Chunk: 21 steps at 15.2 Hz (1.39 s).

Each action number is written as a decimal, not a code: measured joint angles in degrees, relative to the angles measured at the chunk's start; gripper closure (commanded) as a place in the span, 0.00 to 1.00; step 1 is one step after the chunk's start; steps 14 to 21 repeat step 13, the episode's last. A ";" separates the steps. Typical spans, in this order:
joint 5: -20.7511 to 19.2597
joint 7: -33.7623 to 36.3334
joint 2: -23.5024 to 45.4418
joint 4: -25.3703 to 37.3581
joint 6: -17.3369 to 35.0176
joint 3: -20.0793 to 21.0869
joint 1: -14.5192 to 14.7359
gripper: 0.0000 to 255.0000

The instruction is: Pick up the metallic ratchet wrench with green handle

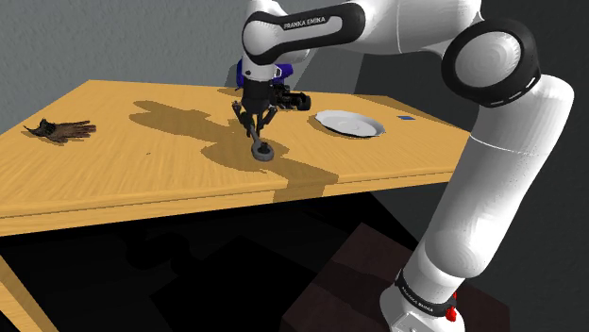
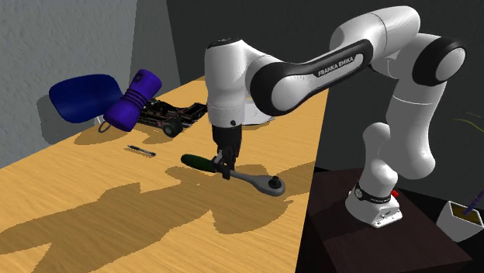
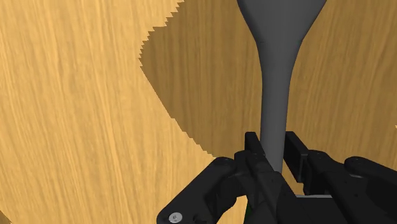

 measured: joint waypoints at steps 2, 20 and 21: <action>0.02 -0.01 -0.14 1.26 -1.40 -0.01 -0.01 1.00; -0.08 0.19 0.30 10.03 -9.72 0.04 0.06 1.00; -0.08 0.19 0.30 10.03 -9.72 0.04 0.06 1.00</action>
